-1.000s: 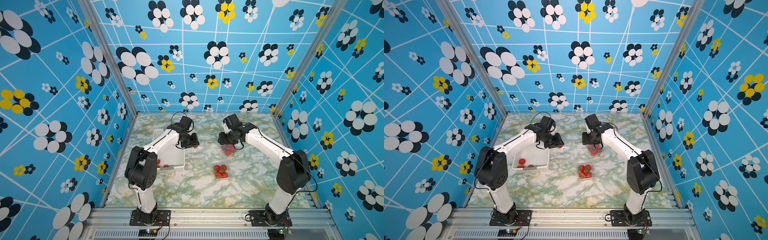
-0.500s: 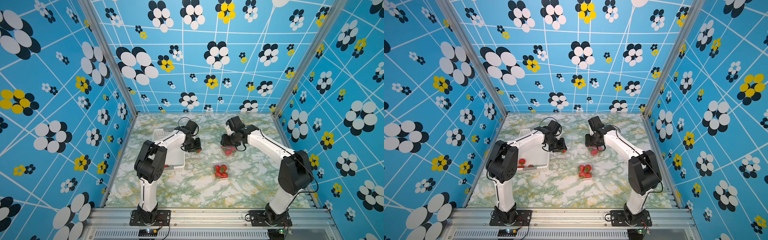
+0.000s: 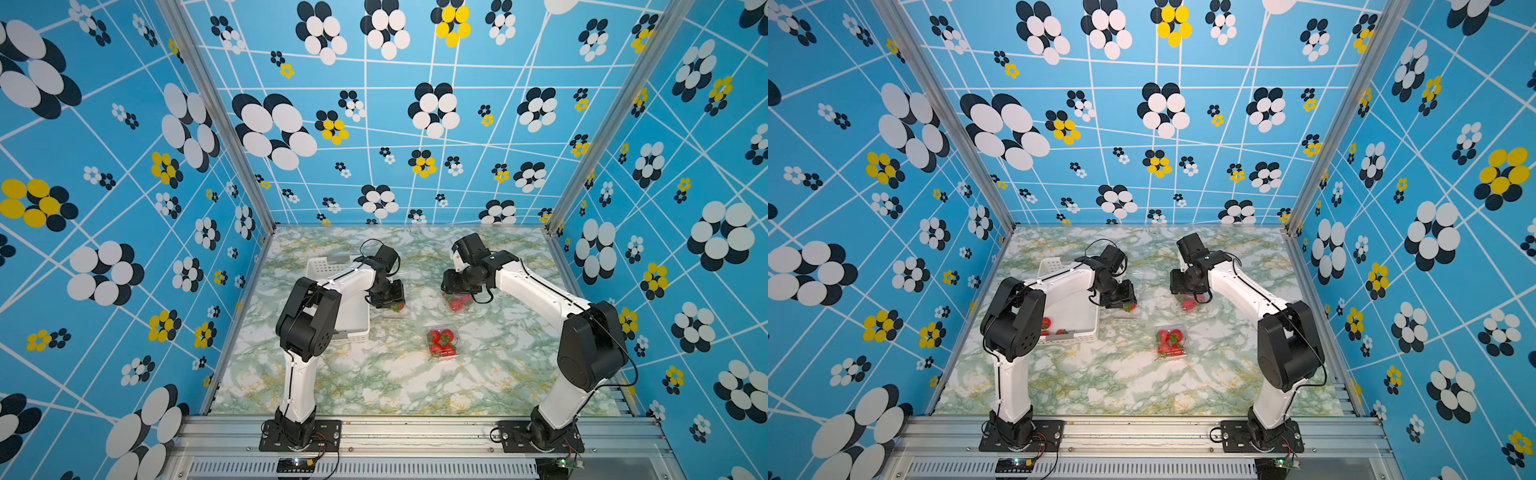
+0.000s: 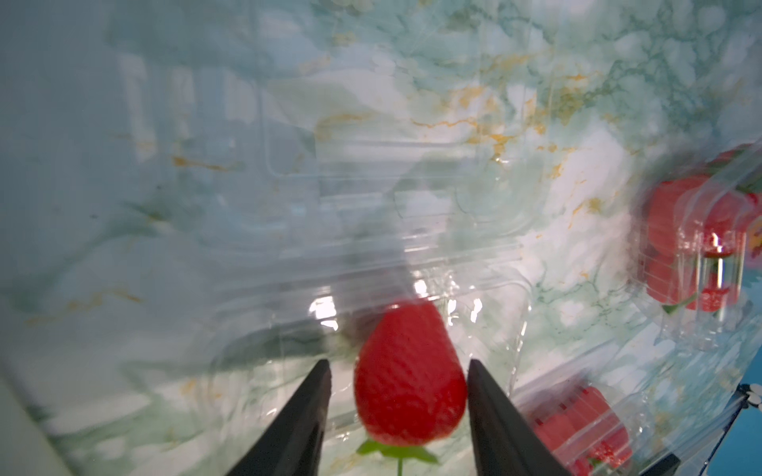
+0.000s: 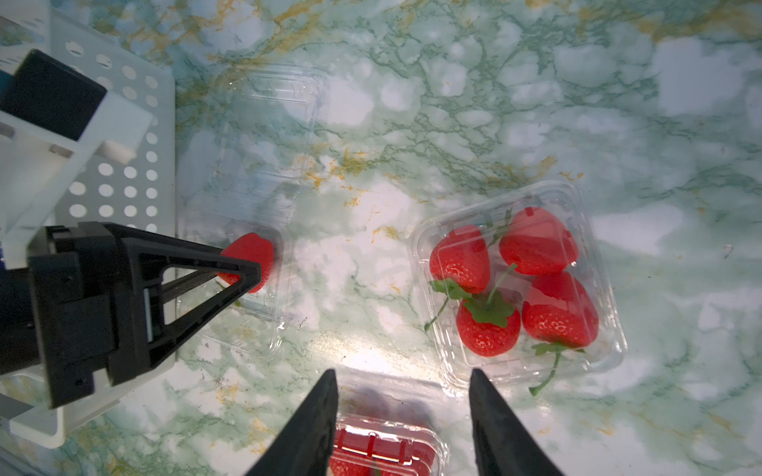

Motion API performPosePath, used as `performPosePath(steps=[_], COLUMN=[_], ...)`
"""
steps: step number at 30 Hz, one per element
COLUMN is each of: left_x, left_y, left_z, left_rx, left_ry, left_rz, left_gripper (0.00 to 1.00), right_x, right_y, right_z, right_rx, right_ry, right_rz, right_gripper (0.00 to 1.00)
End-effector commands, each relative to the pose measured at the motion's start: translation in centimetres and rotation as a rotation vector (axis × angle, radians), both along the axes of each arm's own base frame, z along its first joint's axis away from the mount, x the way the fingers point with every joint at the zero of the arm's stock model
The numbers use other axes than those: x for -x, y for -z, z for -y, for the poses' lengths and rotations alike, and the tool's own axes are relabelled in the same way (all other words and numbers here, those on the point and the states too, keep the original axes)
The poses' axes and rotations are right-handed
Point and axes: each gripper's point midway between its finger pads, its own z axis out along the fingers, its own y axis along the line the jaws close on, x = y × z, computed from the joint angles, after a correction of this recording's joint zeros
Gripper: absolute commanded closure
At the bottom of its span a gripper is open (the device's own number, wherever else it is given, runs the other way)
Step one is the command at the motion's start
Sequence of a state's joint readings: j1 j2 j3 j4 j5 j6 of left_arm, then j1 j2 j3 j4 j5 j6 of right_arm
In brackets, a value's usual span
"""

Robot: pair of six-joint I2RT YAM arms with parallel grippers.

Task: Pack strawberries into containers
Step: Place the strawberry in the packing box.

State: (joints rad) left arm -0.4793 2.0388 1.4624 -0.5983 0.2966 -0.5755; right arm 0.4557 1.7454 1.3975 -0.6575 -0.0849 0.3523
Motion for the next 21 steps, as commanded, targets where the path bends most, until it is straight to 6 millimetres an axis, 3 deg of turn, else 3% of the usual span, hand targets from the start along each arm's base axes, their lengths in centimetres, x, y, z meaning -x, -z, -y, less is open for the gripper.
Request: performPosePath(steps=[1,4,7,11,13,17,19,21], left_x=[-0.6,-0.8,-0.6,0.9,2.4,5.3,6.3,7.0], left_y=[-1.5,-3.7,-7.2,-12.1,-12.6,-12.3,-12.1,-11.6], left_z=[0.0,-0.6,-1.7,-6.0,-9.1,-17.6,-20.0,-21.2], left_rx=[-0.014,-0.019,-0.022,-0.058,-0.091,-0.201,-0.221,-0.224], left_ry=[0.007,0.000,-0.017,-0.086,-0.124,-0.245,-0.280,-0.304], left_rz=[0.054,0.096,0.163,0.225,0.195,0.115,0.088,0.066], left_gripper=[0.40,0.39,0.38,0.36,0.35,0.35,0.35,0.35], right_x=[0.5,0.4,0.2,-0.1,-0.1,0.3,0.5,0.7], right_y=[-0.6,-0.7,-1.3,-1.9,-2.2,-2.6,-2.4,-2.3], right_z=[0.2,0.1,-0.2,-0.9,-1.4,-2.9,-3.7,-4.6], right_rx=[-0.013,-0.021,-0.031,-0.060,-0.079,-0.112,-0.120,-0.123], right_ry=[-0.010,-0.014,-0.018,-0.035,-0.047,-0.085,-0.109,-0.134], right_rz=[0.002,0.005,0.017,0.023,0.026,0.032,0.027,0.025], right_gripper=[0.46,0.46,0.46,0.45,0.45,0.46,0.45,0.45])
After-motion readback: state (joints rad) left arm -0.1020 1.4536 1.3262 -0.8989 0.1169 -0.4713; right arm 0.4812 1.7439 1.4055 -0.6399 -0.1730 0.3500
